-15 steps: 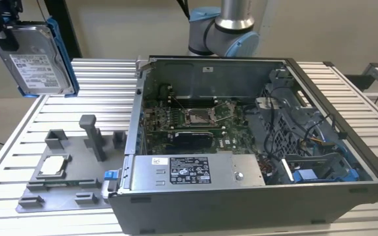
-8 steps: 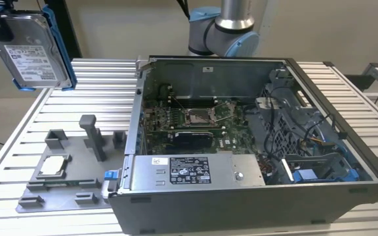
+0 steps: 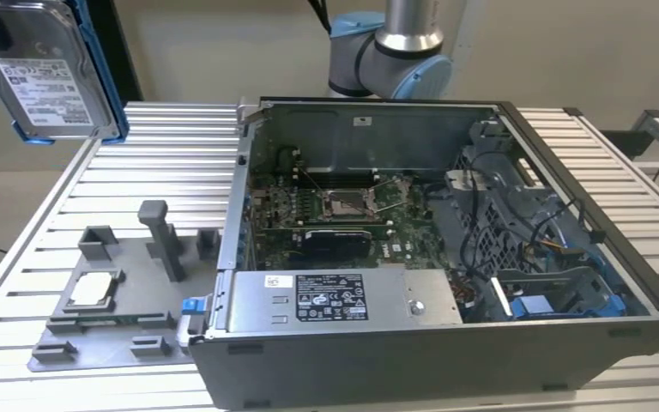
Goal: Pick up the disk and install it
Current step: 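Pick up the disk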
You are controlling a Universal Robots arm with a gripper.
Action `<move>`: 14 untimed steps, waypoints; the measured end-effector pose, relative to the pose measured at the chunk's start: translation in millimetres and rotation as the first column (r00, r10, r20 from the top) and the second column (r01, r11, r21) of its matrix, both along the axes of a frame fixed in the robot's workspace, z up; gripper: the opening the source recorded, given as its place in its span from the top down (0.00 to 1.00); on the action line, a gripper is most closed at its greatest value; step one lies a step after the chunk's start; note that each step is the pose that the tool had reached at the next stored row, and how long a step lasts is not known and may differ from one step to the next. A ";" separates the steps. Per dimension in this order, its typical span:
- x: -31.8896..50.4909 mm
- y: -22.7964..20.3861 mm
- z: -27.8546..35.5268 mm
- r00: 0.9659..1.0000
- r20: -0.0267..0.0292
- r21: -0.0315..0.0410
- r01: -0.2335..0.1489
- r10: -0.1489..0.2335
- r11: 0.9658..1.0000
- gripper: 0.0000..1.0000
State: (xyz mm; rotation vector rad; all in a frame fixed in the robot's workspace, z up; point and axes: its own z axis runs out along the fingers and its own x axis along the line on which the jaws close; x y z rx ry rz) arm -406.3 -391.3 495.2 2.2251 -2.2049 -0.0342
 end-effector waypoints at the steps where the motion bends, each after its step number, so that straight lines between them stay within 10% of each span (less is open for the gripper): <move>1: 0.0 0.0 1.5 1.000 0.000 0.000 0.000 0.000 1.000 1.00; 14: 0.0 0.1 2.5 1.000 0.000 0.000 0.000 0.000 1.000 1.00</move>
